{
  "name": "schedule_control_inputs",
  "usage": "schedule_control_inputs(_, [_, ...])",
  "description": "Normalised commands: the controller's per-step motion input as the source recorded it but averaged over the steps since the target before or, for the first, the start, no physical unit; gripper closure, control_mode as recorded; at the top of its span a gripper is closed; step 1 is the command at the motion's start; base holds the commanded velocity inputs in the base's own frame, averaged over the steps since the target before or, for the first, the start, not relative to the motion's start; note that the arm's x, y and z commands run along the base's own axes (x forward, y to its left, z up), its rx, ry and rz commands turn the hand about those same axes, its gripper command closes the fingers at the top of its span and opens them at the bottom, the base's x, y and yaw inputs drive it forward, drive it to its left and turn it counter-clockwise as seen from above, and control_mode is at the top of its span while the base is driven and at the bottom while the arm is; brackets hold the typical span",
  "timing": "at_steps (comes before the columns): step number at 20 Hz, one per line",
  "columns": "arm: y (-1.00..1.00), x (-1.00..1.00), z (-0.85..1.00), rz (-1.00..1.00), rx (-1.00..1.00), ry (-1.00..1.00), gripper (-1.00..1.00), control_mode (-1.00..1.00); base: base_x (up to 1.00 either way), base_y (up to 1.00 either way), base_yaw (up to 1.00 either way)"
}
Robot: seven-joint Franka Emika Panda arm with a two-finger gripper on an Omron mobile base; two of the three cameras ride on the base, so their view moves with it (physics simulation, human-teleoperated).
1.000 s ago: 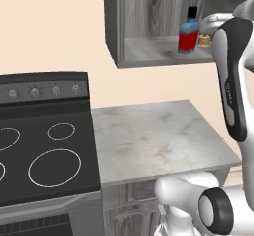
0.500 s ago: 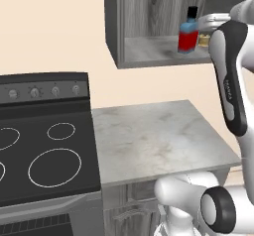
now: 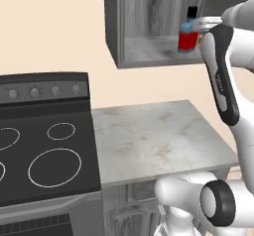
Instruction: Get the candle and the liquor from the cabinet and move them to the dining counter.
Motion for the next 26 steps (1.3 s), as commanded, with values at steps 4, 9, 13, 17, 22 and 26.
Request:
schedule_control_inputs(4, [-0.09,0.39,0.12,0.00,0.00,0.01,-1.00,-1.00,0.00,0.00,0.00])
schedule_control_inputs(9, [-0.06,0.37,0.03,0.00,0.00,0.00,-1.00,-1.00,0.00,0.00,0.00])
schedule_control_inputs(13, [-0.08,0.27,-0.03,0.00,0.00,0.00,-1.00,-1.00,0.00,0.00,0.00])
schedule_control_inputs(17, [-0.06,0.29,-0.14,0.00,0.00,0.00,-1.00,-1.00,0.00,0.00,0.00])
schedule_control_inputs(22, [-0.10,0.43,-0.01,0.00,0.00,0.00,-1.00,-1.00,0.00,0.00,0.00])
schedule_control_inputs(26, [-0.03,0.47,0.01,0.00,0.00,0.00,-1.00,-1.00,0.00,0.00,0.00])
